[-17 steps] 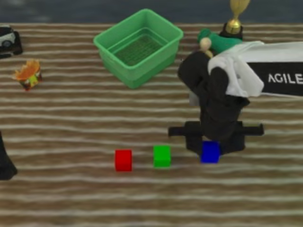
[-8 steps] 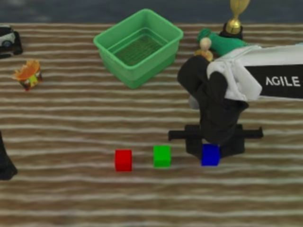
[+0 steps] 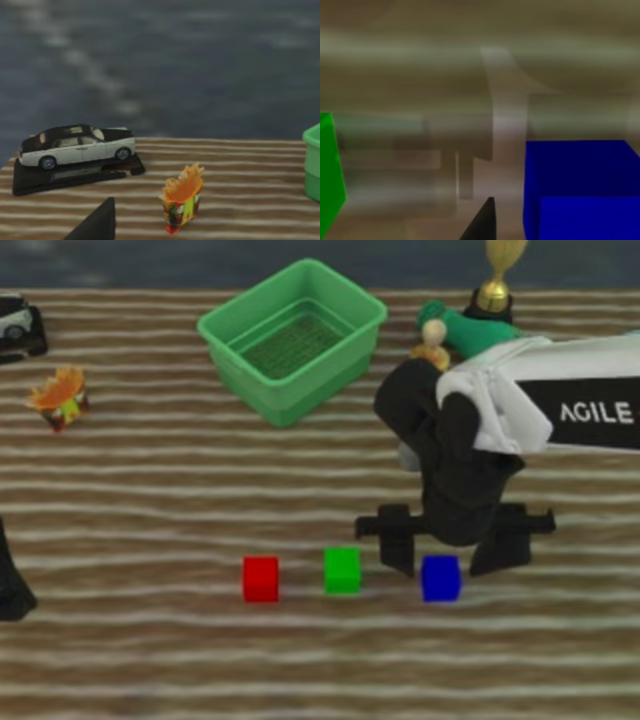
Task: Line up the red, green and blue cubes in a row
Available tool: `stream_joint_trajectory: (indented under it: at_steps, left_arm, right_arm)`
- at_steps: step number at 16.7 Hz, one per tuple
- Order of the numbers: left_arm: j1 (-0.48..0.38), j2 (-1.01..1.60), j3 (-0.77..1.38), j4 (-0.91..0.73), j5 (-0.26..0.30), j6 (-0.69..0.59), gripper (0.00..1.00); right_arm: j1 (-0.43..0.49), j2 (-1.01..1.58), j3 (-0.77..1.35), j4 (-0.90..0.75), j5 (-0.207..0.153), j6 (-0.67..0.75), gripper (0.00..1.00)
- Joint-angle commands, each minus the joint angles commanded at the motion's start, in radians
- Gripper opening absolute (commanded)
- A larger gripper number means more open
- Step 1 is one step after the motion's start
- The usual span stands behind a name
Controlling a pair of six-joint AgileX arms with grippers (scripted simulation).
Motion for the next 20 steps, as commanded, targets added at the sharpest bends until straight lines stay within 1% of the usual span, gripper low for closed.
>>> stream_joint_trajectory:
  at_steps: [1,2,11,13,18,20]
  left_arm:
    - [0.000,0.000,0.000,0.000,0.000,0.000,1.00]
    - [0.000,0.000,0.000,0.000,0.000,0.000,1.00]
    - [0.000,0.000,0.000,0.000,0.000,0.000,1.00]
    - [0.000,0.000,0.000,0.000,0.000,0.000,1.00]
    - [0.000,0.000,0.000,0.000,0.000,0.000,1.00]
    - [0.000,0.000,0.000,0.000,0.000,0.000,1.00]
  right_arm:
    - [0.000,0.000,0.000,0.000,0.000,0.000,0.98]
    - [0.000,0.000,0.000,0.000,0.000,0.000,1.00]
    - [-0.001,-0.002,0.003,-0.004,0.000,0.000,1.00]
    - [0.001,-0.014,0.030,-0.042,0.000,0.001,1.00]
    - [0.008,-0.080,0.132,-0.221,-0.001,0.001,1.00]
    - [0.009,-0.097,0.151,-0.248,-0.001,-0.001,1.00]
